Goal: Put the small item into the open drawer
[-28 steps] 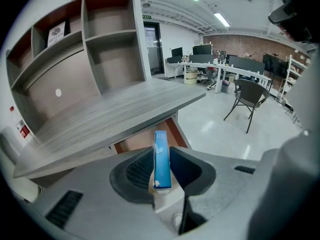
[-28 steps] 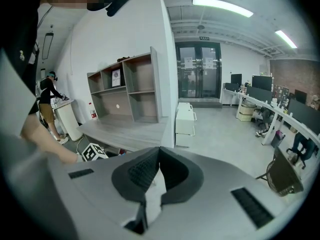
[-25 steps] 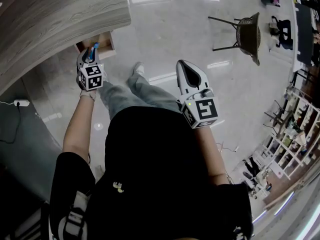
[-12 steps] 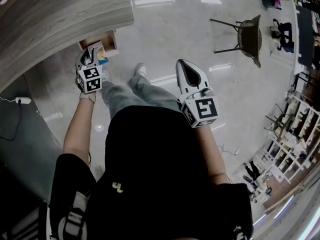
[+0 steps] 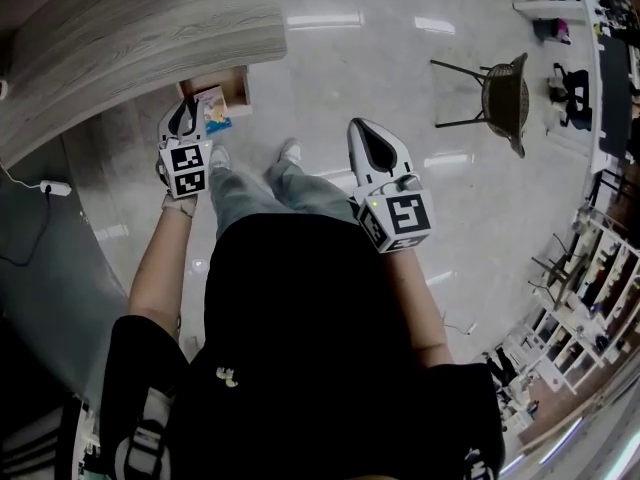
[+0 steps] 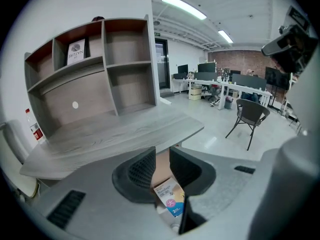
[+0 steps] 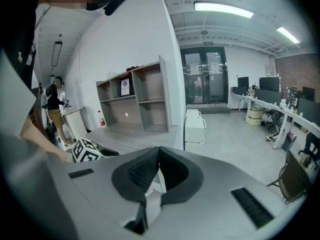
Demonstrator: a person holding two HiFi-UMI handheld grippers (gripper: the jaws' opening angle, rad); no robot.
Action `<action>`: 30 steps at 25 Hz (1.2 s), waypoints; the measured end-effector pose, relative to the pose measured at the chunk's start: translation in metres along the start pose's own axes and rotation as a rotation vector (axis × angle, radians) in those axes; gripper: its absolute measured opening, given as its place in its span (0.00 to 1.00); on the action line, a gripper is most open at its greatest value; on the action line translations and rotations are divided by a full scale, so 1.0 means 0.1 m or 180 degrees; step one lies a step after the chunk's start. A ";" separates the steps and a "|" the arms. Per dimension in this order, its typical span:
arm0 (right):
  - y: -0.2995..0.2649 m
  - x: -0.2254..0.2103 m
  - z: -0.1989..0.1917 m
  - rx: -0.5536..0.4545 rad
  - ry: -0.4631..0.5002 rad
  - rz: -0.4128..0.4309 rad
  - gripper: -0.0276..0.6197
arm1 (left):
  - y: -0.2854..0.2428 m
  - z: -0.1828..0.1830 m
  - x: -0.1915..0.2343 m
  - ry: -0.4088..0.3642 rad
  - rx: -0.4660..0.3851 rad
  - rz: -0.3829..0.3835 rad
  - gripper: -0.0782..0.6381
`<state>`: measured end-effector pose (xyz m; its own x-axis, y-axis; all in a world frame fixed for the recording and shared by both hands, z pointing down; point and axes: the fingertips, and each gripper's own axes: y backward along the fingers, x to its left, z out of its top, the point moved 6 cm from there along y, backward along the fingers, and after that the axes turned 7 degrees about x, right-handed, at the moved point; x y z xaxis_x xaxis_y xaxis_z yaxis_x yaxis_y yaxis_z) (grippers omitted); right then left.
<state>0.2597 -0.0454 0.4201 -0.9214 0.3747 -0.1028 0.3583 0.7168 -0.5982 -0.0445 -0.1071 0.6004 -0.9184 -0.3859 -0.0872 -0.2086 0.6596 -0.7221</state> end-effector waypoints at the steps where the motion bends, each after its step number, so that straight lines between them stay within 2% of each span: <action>1: -0.01 0.02 0.02 -0.0020 0.0007 0.0023 0.06 | 0.07 0.04 0.01 0.0021 -0.0039 -0.0013 0.23; 7: -0.06 0.19 0.16 -0.0114 0.0078 0.0189 0.06 | 0.49 0.25 0.08 0.0149 -0.0260 -0.0059 0.22; 8: -0.07 0.22 0.18 -0.0132 0.0094 0.0219 0.06 | 0.57 0.28 0.09 0.0167 -0.0309 -0.0057 0.21; 10: -0.08 0.29 0.21 -0.0158 0.0106 0.0276 0.06 | 0.73 0.33 0.12 0.0210 -0.0399 -0.0062 0.11; 16: -0.13 0.46 0.35 -0.0231 0.0183 0.0436 0.06 | 1.18 0.52 0.23 0.0338 -0.0615 -0.0111 0.11; 30: -0.21 0.84 0.62 -0.0397 0.0424 0.0757 0.06 | 2.22 0.79 0.46 0.0414 -0.1015 -0.0127 0.11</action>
<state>0.1658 -0.0651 0.3747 -0.7844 0.6088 -0.1184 0.5852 0.6632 -0.4666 -0.1065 -0.0291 0.3818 -0.9383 -0.3435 0.0399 -0.3209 0.8219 -0.4707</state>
